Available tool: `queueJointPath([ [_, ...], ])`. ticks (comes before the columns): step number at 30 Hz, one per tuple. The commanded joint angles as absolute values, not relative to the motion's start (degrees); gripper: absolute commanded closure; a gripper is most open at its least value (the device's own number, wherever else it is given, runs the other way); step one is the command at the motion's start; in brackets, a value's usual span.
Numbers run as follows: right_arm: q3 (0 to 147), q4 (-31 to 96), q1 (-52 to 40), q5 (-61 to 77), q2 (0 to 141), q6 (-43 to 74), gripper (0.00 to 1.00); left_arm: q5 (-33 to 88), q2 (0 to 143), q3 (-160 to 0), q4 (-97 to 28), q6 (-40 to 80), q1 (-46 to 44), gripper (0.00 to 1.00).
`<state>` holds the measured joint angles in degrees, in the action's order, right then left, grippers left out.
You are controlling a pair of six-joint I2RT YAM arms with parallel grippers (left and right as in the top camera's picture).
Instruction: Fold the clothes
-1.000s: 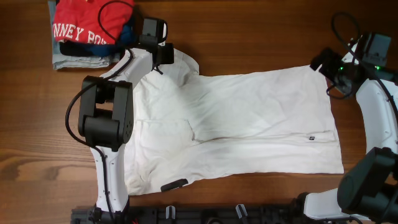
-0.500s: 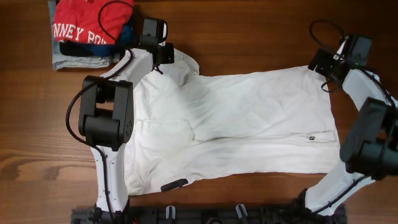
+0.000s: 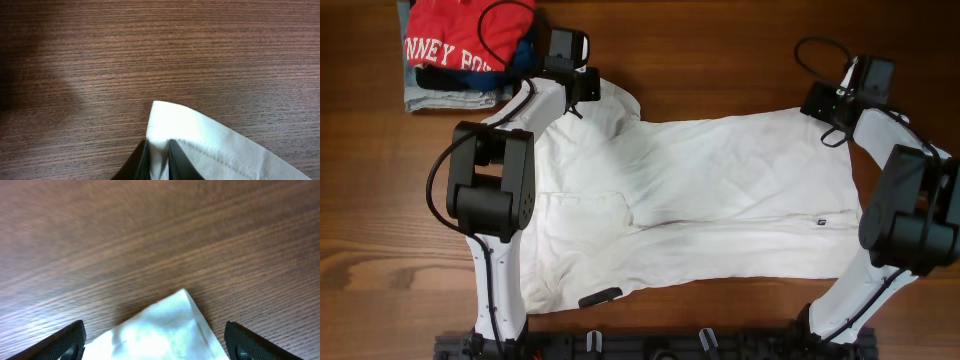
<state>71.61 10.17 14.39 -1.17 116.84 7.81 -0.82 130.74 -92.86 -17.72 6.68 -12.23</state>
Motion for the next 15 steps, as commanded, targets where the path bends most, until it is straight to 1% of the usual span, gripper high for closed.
queueJointPath([
  [1,71.6,9.9,14.4,-4.5,118.8,7.6,0.1,-1.1,132.1,-93.6,-17.5,6.4,-12.2,0.86],
  [3,71.6,9.3,14.4,-4.5,118.8,7.6,0.11,-1.1,132.1,-93.6,-17.3,6.4,-12.2,0.91],
  [5,71.6,8.5,14.4,-4.4,118.8,7.7,0.13,-1.1,132.1,-93.6,-17.3,6.4,-12.2,0.93],
  [7,71.6,8.2,14.4,-3.8,119.0,7.7,0.2,-1.1,132.1,-93.6,-17.3,6.4,-12.2,0.93],
  [8,71.6,8.1,14.4,-3.8,119.2,7.7,0.27,-1.1,132.1,-93.6,-17.1,6.4,-12.2,0.93],
  [13,71.6,8.7,14.4,-3.9,120.6,7.7,0.3,-1.1,132.1,-93.6,-16.6,6.4,-12.2,0.94],
  [14,71.6,9.1,14.4,-3.8,120.6,7.7,0.41,-1.1,132.1,-93.6,-16.6,6.4,-12.2,0.96],
  [15,71.6,9.3,14.4,-3.9,120.6,8.0,0.56,-1.1,132.1,-93.6,-16.6,6.4,-12.2,0.96],
])
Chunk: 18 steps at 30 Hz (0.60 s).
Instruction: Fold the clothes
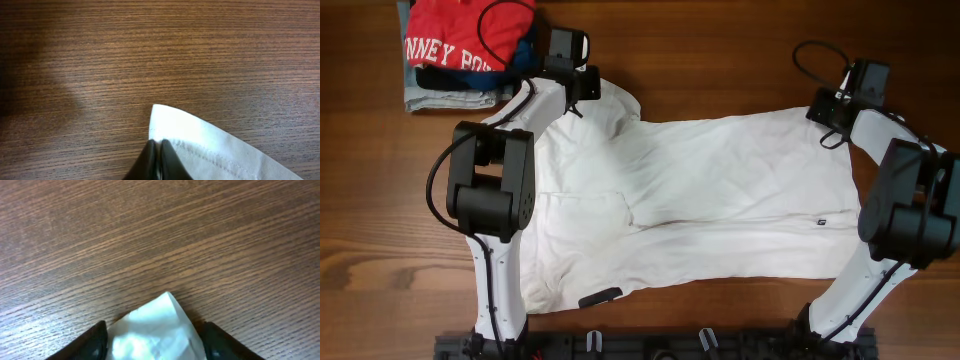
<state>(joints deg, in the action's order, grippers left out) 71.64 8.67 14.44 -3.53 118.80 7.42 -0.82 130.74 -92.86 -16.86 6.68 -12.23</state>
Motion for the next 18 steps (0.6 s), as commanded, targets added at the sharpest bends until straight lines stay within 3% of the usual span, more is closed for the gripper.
queueJointPath([
  [1,71.6,9.6,14.4,-3.9,120.6,9.1,0.68,-1.1,132.1,-93.6,-16.6,6.4,-12.2,0.96],
  [4,71.6,9.8,14.4,-3.9,120.6,9.6,0.87,-1.2,132.1,-93.6,-16.3,6.4,-12.2,0.96],
  [6,71.9,10.0,14.4,-3.9,120.5,9.6,0.95,-1.1,132.0,-93.6,-14.8,6.4,-12.2,0.96],
  [15,76.6,19.7,14.7,-6.6,118.6,17.3,0.96,-1.2,128.2,-93.6,-18.7,8.2,-12.2,0.96],
  [18,76.6,23.2,14.7,-6.2,114.2,20.2,0.96,-6.3,125.0,-93.6,-23.9,15.6,-12.1,0.96],
])
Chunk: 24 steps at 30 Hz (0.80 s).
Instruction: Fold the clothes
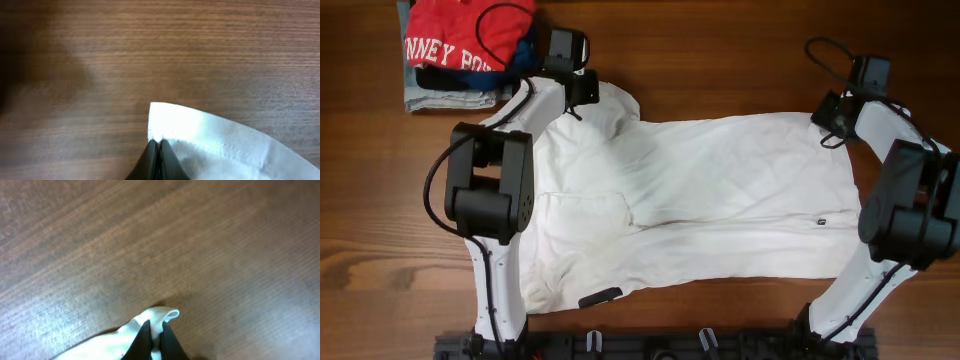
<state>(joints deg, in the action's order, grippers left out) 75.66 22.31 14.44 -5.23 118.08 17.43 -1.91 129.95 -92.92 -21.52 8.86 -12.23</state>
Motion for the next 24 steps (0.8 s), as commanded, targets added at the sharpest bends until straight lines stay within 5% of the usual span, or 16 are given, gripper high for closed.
queueJointPath([
  [1,76.6,24.5,14.7,-6.2,112.1,20.1,0.96,-6.3,122.2,-93.6,-27.2,17.5,-12.1,0.96],
  [13,76.6,39.9,16.1,-6.1,107.2,29.1,0.96,-12.0,113.3,-93.6,-56.9,30.5,-10.1,0.96],
  [17,76.6,40.1,19.4,0.0,107.1,28.5,0.96,-5.1,113.3,-93.6,-54.8,26.2,-5.8,0.93],
  [19,76.6,39.9,19.5,1.8,107.1,28.5,0.96,8.4,113.6,-93.6,-47.7,14.3,-4.7,0.37],
  [20,76.6,39.7,19.5,2.0,107.1,28.5,0.96,9.5,113.8,-93.6,-44.8,12.1,-4.8,0.27],
  [24,76.6,38.7,19.5,2.2,107.1,28.5,0.96,9.5,116.3,-93.6,-38.1,7.7,-6.1,0.16],
])
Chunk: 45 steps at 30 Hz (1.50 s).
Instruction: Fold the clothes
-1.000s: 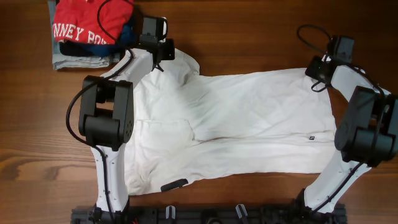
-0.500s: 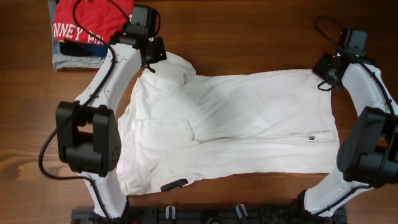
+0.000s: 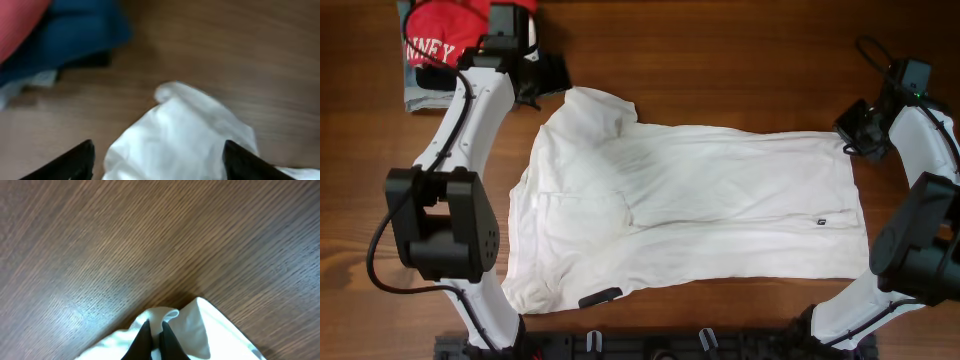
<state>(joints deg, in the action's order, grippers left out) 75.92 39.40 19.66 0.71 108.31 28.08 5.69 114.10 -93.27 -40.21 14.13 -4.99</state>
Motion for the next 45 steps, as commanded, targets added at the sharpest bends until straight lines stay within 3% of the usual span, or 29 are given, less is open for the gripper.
queueJointPath([
  [1,76.6,38.4,19.5,2.7,107.1,28.4,0.96,9.6,118.3,-93.6,-36.9,7.7,-6.4,0.16],
  [9,76.6,37.3,19.5,3.1,107.1,27.1,0.96,14.7,129.1,-93.6,-29.7,6.2,-6.5,0.23],
  [14,76.6,37.2,19.5,3.1,107.1,27.1,0.96,15.6,129.4,-93.6,-28.1,6.2,-6.5,0.4],
  [17,76.6,37.4,19.5,3.1,107.1,27.0,0.96,15.6,129.3,-93.6,-28.1,6.2,-6.5,0.78],
  [18,76.6,37.6,19.5,3.1,107.1,27.0,0.96,15.6,129.0,-93.6,-28.6,6.3,-6.5,0.96],
  [28,76.6,40.8,19.5,2.4,107.1,32.0,0.96,13.4,113.2,-93.6,-51.3,8.4,-6.5,0.96],
  [39,76.6,49.5,19.6,-2.2,95.5,32.0,0.96,0.9,107.8,-93.6,-77.6,22.2,-6.5,0.96],
  [45,76.6,58.0,24.1,-2.9,95.4,33.6,0.96,-1.6,107.8,-93.6,-88.5,23.2,-6.5,0.96],
])
